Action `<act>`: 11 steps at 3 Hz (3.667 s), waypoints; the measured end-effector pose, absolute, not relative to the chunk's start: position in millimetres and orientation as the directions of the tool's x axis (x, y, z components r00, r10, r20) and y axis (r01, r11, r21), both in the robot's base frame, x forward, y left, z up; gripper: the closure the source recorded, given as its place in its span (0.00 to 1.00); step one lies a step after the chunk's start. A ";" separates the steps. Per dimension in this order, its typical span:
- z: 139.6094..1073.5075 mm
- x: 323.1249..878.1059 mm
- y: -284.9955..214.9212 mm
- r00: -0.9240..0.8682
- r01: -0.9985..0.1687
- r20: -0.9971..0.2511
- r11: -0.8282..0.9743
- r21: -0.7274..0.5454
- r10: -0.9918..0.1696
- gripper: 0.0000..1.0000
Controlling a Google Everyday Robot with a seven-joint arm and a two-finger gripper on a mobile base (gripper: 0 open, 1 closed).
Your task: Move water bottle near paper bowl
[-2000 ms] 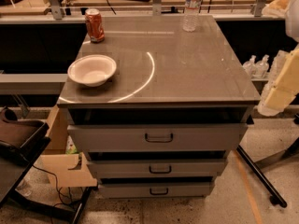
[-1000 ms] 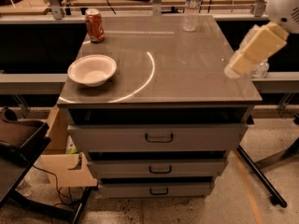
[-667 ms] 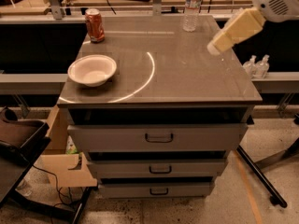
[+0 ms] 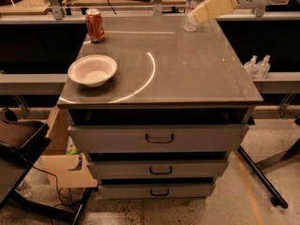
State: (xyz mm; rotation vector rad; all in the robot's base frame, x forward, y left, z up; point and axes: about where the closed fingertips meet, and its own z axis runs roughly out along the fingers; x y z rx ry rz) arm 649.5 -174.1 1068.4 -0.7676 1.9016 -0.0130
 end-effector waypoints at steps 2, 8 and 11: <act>1062.9 665.4 -159.5 -0.268 -0.491 -0.870 0.835 -0.247 -0.415 0.00; 967.5 879.2 -165.1 -0.171 -0.393 -0.915 0.876 -0.278 -0.366 0.00; 939.2 898.0 -174.0 -0.099 -0.330 -0.974 0.930 -0.160 -0.203 0.00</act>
Offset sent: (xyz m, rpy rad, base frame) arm 0.0138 0.0117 -0.0052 0.0916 0.0044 -0.0137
